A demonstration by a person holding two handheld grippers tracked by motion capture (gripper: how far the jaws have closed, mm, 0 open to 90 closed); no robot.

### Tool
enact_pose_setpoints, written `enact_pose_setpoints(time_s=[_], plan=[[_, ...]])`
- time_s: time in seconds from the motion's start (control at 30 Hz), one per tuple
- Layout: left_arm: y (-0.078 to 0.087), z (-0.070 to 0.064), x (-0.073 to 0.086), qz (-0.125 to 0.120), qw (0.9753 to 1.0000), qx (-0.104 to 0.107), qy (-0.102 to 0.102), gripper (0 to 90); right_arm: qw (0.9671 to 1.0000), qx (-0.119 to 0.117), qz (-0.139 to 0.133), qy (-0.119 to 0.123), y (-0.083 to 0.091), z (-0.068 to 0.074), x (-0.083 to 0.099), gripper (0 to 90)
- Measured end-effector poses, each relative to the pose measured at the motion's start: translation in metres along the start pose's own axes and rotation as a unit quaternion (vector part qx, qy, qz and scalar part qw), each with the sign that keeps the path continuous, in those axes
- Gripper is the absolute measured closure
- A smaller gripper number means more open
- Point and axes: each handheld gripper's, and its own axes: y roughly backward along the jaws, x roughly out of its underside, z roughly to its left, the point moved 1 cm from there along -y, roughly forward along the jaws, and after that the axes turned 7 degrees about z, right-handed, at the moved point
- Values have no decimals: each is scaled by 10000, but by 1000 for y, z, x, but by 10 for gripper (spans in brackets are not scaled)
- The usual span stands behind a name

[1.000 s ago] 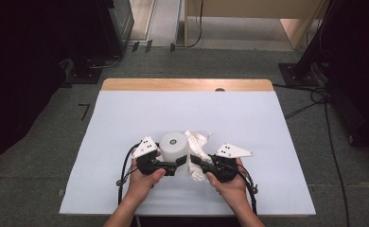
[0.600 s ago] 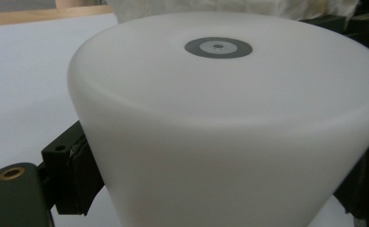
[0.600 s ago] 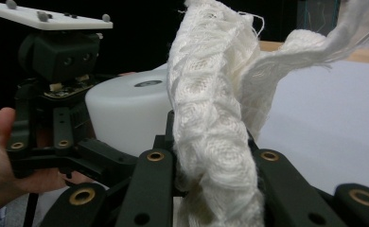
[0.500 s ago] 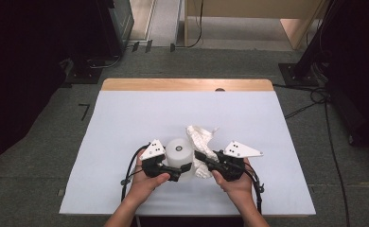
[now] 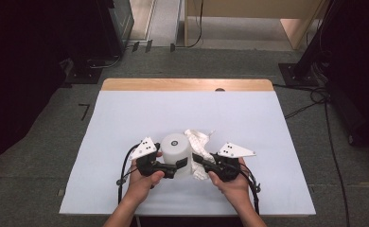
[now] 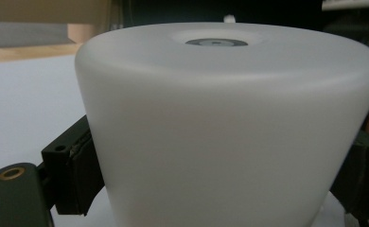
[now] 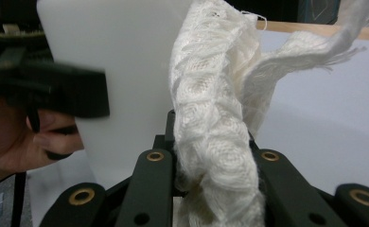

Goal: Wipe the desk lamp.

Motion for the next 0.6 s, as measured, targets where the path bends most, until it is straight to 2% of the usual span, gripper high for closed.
enact_pose_setpoints(time_s=[0.1,0.23,0.3,0.43,0.6], plan=[[5,0,-2,-197,9993,-320,14,83,10000,-74,63,14,-5,4,2,764],[10,4,-2,-345,9977,-575,136,83,9995,-233,196,-17,-13,10,5,760],[10,5,-2,-383,9970,-635,204,83,9993,-278,250,-4,-16,12,6,759],[9,7,-1,-327,9975,-593,211,83,9991,-306,304,2,-18,14,7,759],[4,2,0,-197,9992,-342,80,83,9994,-239,222,-70,-13,7,6,760]])
